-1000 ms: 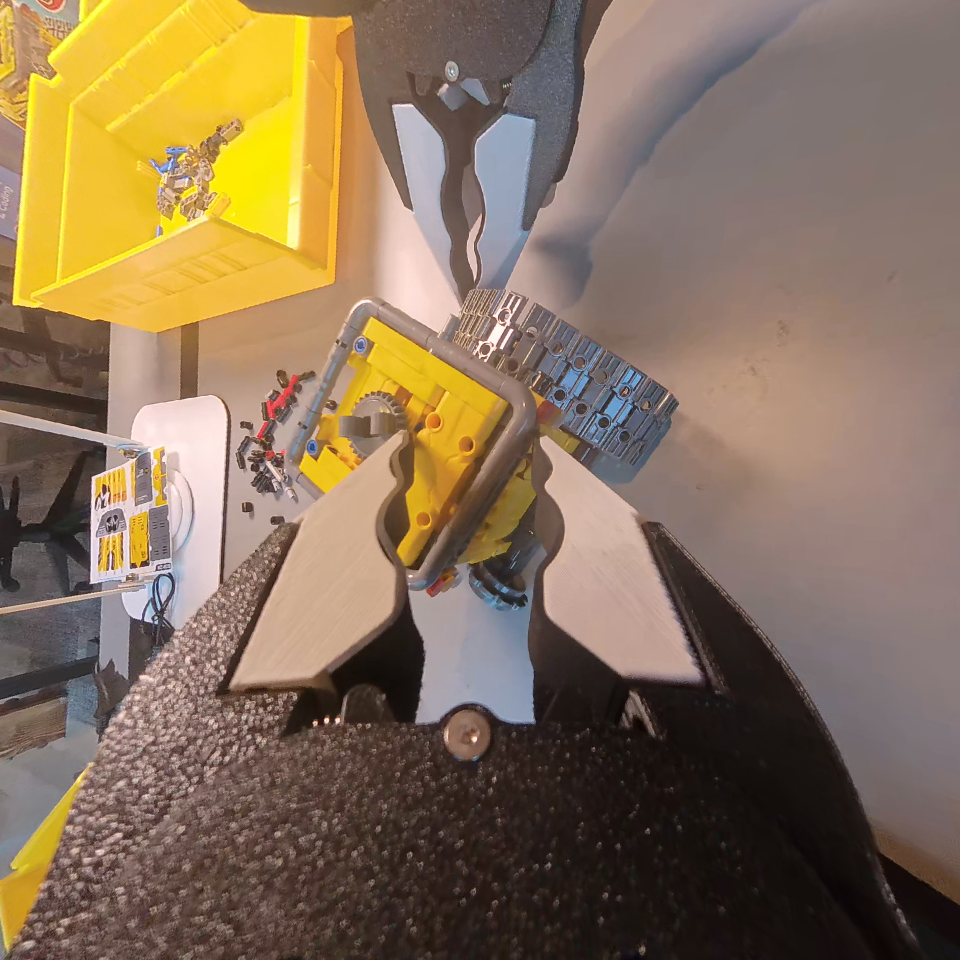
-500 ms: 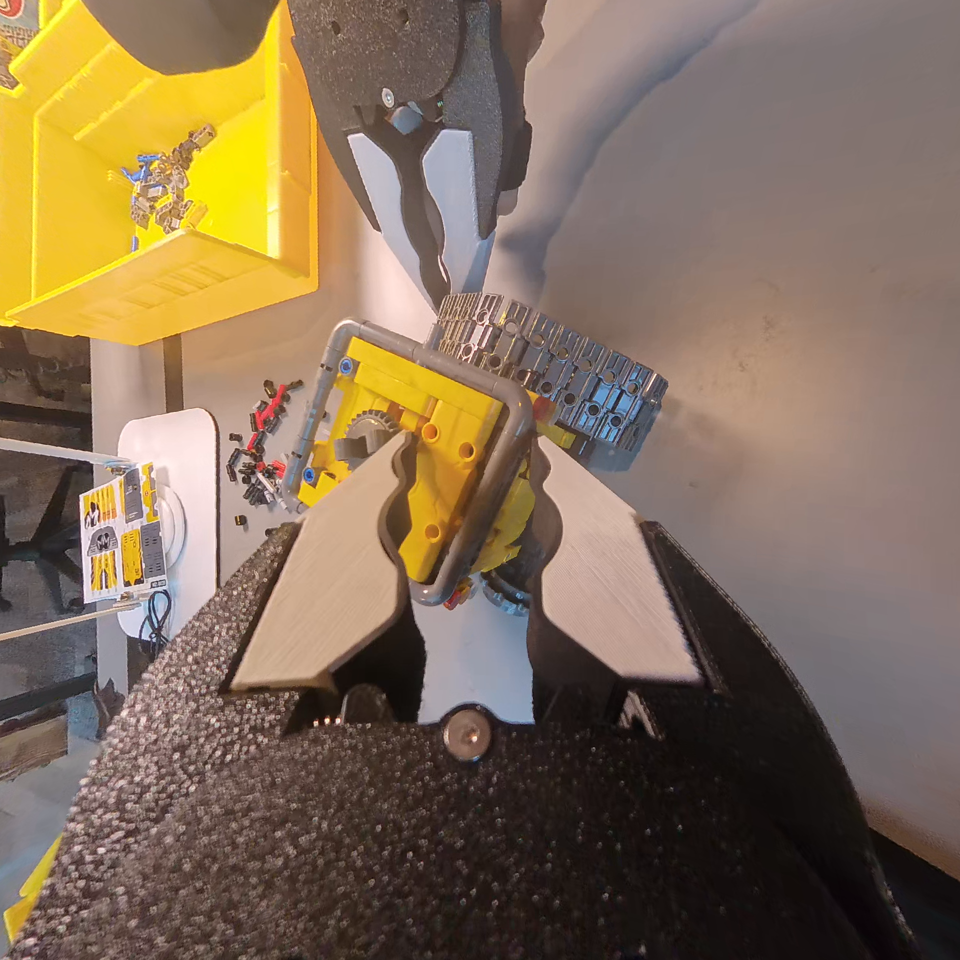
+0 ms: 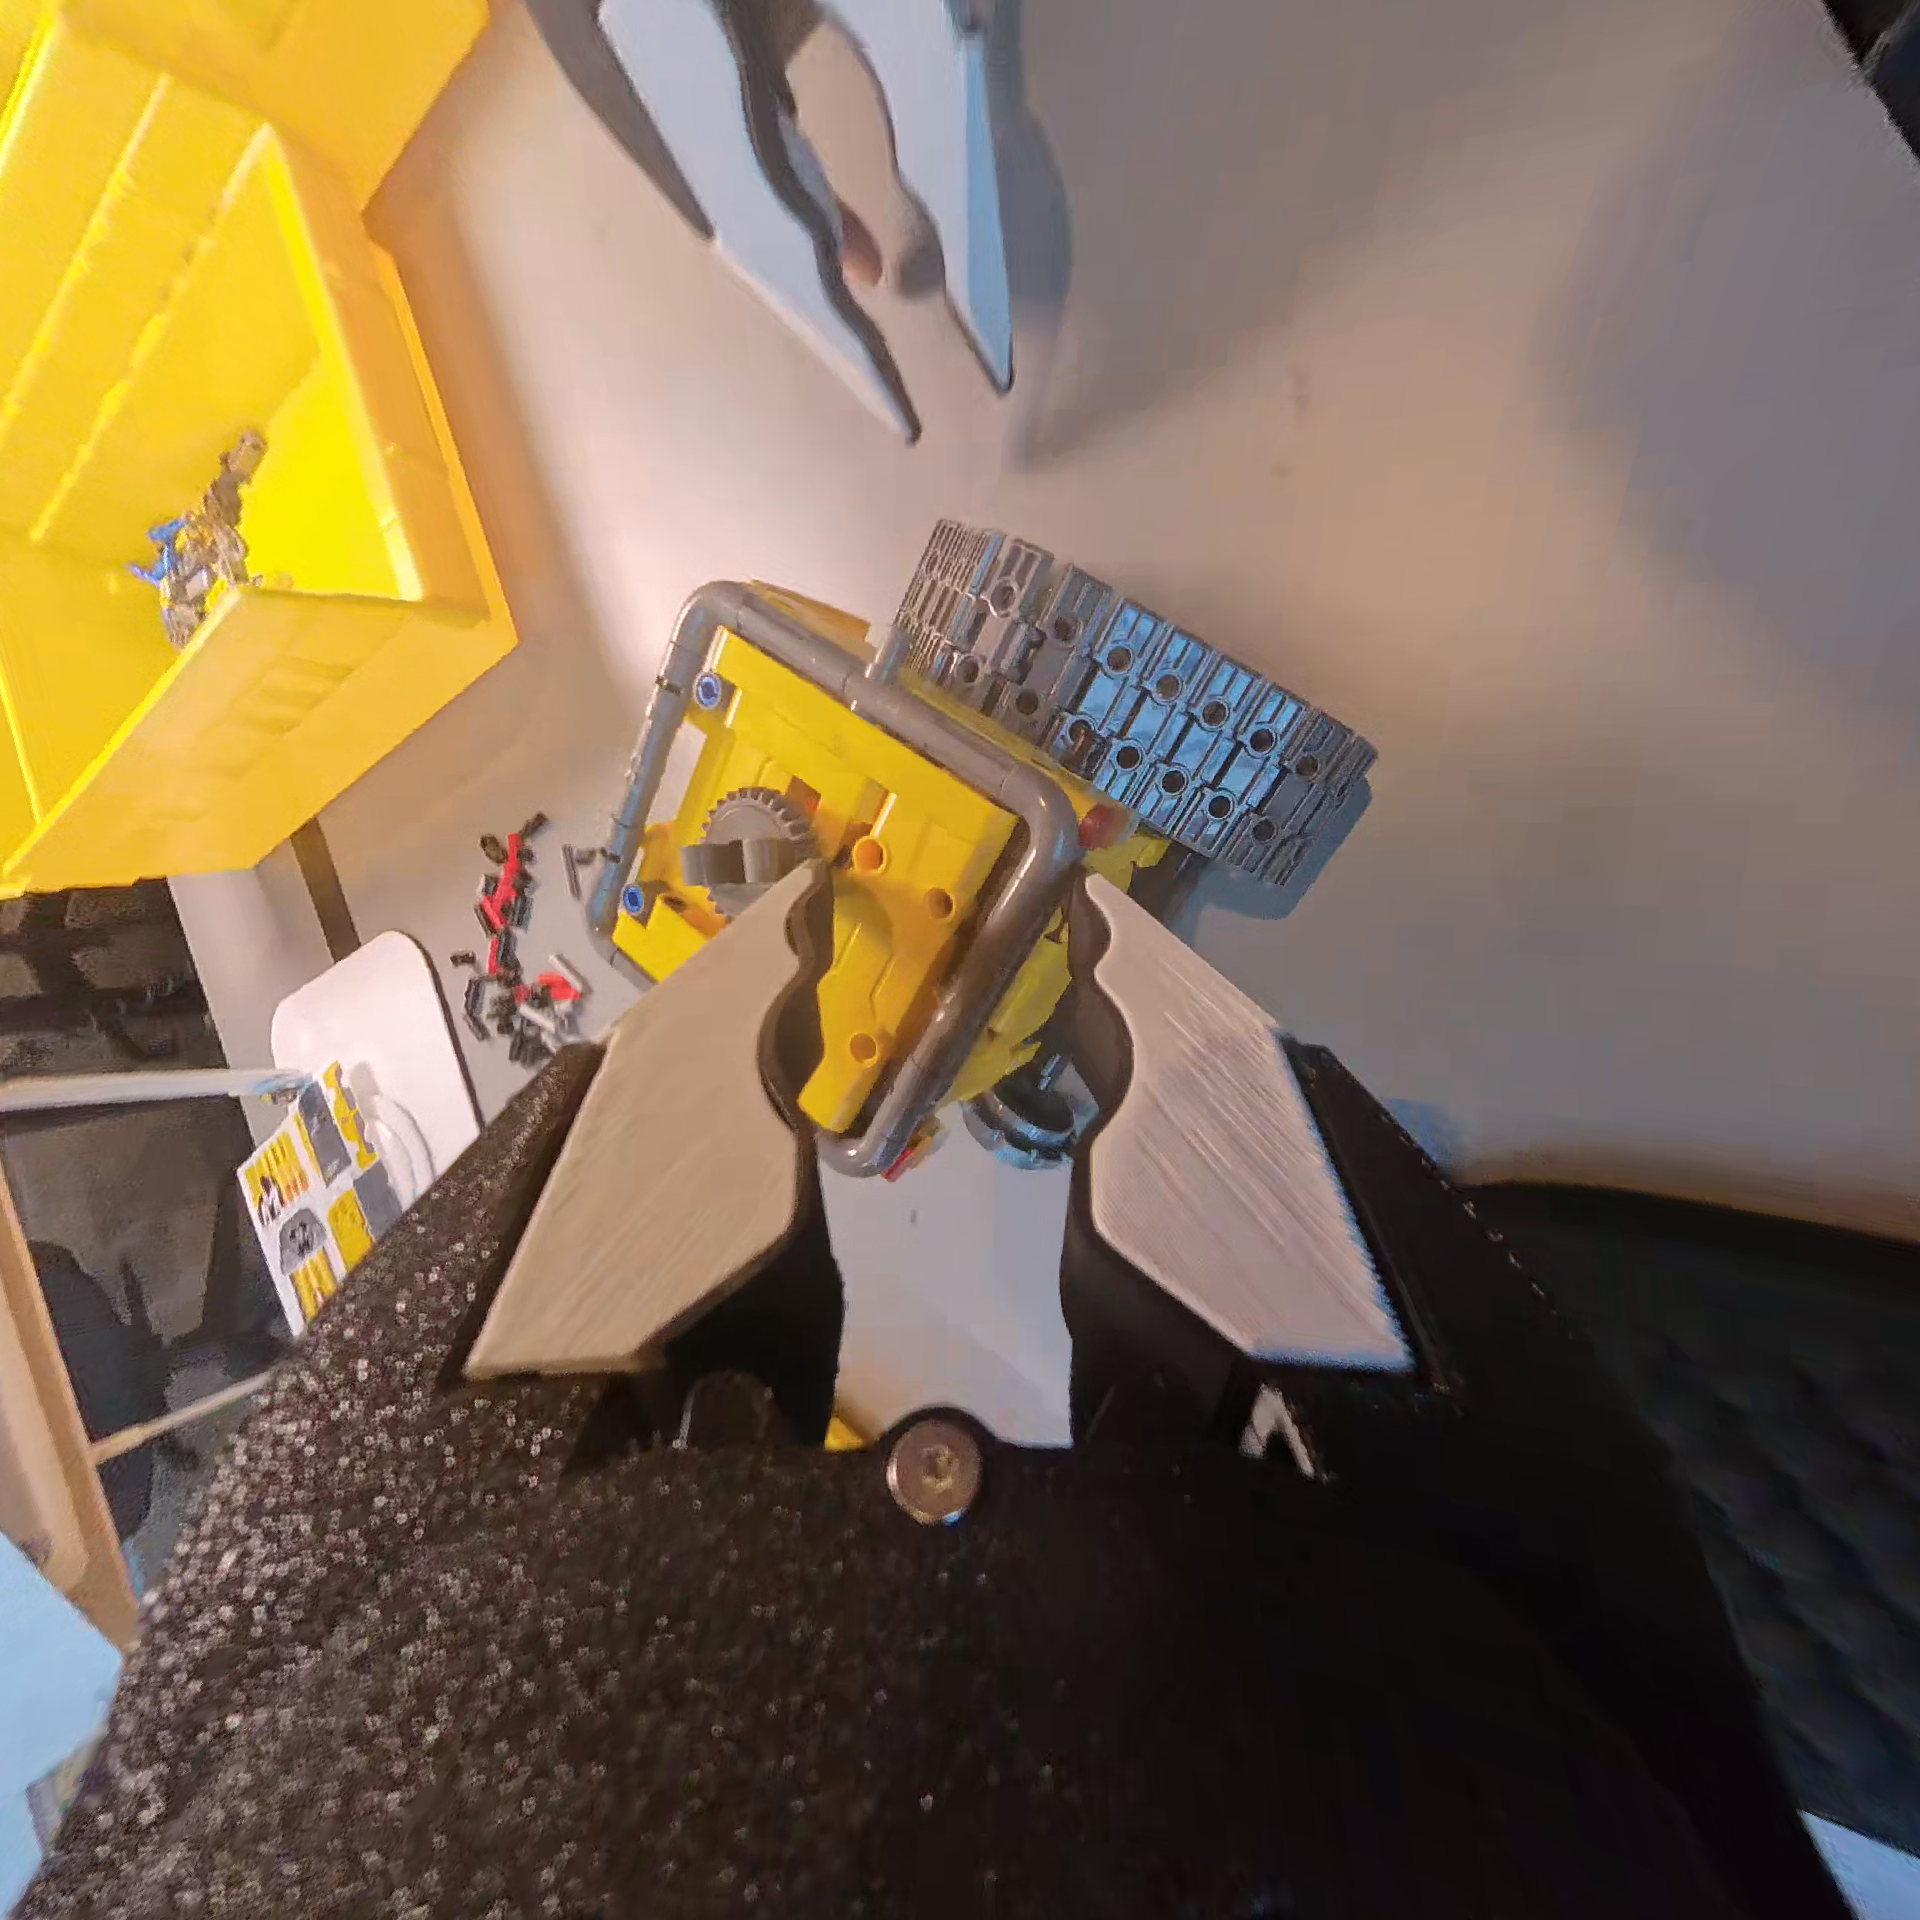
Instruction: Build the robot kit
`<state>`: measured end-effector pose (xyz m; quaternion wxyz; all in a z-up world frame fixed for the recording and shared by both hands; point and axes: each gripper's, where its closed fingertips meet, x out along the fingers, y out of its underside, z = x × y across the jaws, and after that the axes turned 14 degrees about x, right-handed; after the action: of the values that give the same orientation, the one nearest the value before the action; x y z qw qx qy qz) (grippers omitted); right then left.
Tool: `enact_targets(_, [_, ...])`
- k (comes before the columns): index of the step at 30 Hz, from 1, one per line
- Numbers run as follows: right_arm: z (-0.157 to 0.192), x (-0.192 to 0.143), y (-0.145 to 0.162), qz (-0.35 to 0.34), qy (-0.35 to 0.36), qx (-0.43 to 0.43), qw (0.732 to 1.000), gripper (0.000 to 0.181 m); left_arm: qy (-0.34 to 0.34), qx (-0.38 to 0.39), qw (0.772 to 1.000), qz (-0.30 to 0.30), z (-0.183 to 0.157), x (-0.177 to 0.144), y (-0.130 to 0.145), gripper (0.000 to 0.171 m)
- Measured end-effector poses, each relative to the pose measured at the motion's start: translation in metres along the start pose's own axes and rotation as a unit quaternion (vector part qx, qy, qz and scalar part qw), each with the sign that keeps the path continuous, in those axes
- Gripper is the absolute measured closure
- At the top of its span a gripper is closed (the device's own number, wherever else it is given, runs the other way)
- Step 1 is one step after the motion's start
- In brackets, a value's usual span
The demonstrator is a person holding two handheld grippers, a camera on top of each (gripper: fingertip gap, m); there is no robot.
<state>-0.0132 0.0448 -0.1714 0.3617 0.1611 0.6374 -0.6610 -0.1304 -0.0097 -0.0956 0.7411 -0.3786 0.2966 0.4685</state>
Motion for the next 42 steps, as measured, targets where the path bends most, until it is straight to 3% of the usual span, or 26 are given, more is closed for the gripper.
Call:
enact_targets(4, [0.010, 0.004, -0.011, -0.028, -0.032, -0.033, 0.999, 0.157, -0.062, -0.049, 0.997, 0.027, 0.000, -0.016, 0.029, 0.124])
enact_targets(7, [-0.004, 0.013, -0.031, -0.052, -0.021, -0.059, 0.997, 0.156, -0.107, -0.116, 0.987, 0.003, -0.003, -0.027, 0.037, 0.127])
enact_targets(9, [-0.016, 0.022, -0.045, -0.059, -0.016, -0.065, 0.996, 0.151, -0.157, -0.135, 0.978, 0.032, 0.002, -0.034, 0.050, 0.130])
enact_targets(14, [-0.034, 0.059, -0.064, -0.055, -0.016, -0.101, 0.993, 0.138, -0.220, -0.228, 0.948, 0.010, 0.003, -0.046, 0.047, 0.124])
enact_targets(17, [-0.027, 0.065, -0.066, -0.067, -0.037, -0.108, 0.991, 0.162, -0.223, -0.251, 0.941, 0.045, -0.001, -0.034, 0.064, 0.129])
enact_targets(19, [-0.027, 0.062, -0.062, -0.064, -0.014, -0.120, 0.991, 0.162, -0.219, -0.255, 0.941, 0.031, 0.001, -0.030, 0.063, 0.139])
enact_targets(25, [-0.003, 0.043, -0.040, -0.076, 0.051, -0.142, 0.986, 0.158, -0.194, -0.248, 0.949, -0.001, 0.022, -0.011, 0.059, 0.141])
enact_targets(28, [0.023, 0.038, -0.034, -0.092, 0.046, -0.166, 0.981, 0.154, -0.181, -0.244, 0.953, -0.014, 0.035, 0.005, 0.059, 0.146])
enact_targets(32, [0.052, 0.023, -0.032, -0.120, -0.041, -0.188, 0.974, 0.152, -0.187, -0.288, 0.939, -0.008, 0.053, 0.015, 0.071, 0.143])
enact_targets(35, [0.035, 0.010, -0.030, -0.124, -0.055, -0.160, 0.978, 0.149, -0.204, -0.315, 0.927, 0.000, 0.056, 0.007, 0.076, 0.141])
enact_targets(38, [0.002, 0.002, -0.025, -0.124, -0.016, -0.136, 0.983, 0.147, -0.217, -0.340, 0.915, 0.000, 0.045, -0.006, 0.073, 0.139])
enact_targets(42, [-0.019, -0.003, -0.028, -0.136, 0.027, -0.129, 0.982, 0.147, -0.207, -0.379, 0.901, -0.044, 0.016, -0.012, 0.045, 0.136])
